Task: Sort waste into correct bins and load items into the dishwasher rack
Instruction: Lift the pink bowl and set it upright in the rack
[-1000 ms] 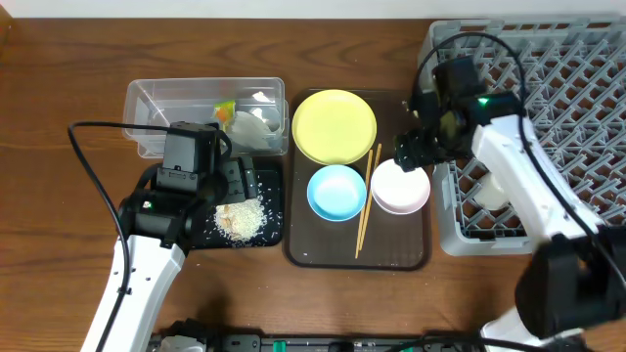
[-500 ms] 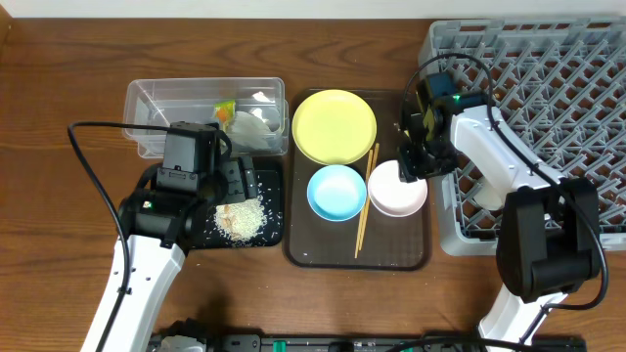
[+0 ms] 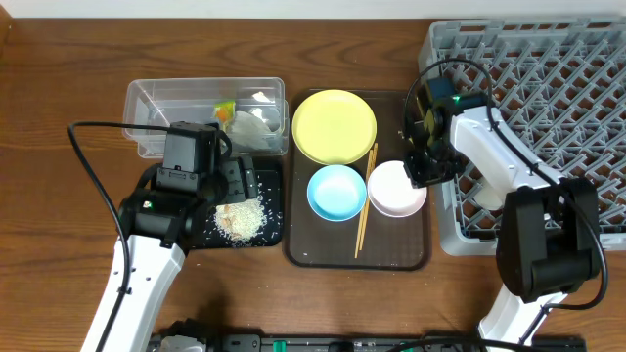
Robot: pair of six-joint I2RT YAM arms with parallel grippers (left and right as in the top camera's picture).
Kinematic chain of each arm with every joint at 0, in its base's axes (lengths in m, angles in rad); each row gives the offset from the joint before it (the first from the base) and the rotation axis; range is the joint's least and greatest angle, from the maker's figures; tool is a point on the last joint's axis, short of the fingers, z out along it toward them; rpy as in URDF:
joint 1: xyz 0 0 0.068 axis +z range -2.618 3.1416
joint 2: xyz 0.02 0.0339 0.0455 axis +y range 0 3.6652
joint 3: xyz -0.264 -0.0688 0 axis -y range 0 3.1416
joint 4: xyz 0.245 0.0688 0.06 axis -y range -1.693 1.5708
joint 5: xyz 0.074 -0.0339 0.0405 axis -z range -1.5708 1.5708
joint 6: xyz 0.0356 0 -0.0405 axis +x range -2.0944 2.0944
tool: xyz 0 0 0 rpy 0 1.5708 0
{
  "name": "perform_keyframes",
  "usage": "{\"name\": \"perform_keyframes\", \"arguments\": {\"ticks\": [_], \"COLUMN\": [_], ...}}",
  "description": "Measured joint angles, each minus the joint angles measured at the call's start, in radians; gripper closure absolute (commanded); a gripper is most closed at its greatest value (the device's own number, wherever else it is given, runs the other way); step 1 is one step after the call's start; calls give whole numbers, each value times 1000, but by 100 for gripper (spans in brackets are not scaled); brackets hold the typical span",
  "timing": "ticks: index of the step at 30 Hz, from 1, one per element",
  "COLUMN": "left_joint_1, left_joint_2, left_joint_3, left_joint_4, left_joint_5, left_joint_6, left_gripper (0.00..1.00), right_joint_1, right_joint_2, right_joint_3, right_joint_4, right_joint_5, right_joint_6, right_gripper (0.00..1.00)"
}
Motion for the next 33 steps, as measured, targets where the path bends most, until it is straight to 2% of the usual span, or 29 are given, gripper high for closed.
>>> {"name": "perform_keyframes", "arguments": {"ticks": [4,9,21,25,33], "left_joint_1": [0,0,0,0,0], "left_joint_2": [0,0,0,0,0], "left_joint_3": [0,0,0,0,0], "left_joint_4": [0,0,0,0,0], "left_joint_5": [0,0,0,0,0], "left_joint_6": [0,0,0,0,0], "left_gripper": [16,16,16,16,16], "right_joint_1": [0,0,2,-3,-5], "right_joint_2": [0,0,-7,-63,-320], "right_joint_3": [-19,-46,-37,13,112], "right_joint_4": [6,37,42,60,360], "right_joint_5": [4,5,1,47,291], "right_joint_6": [1,-1,6,16,28], "right_gripper": [86,99,99,99,99]}}
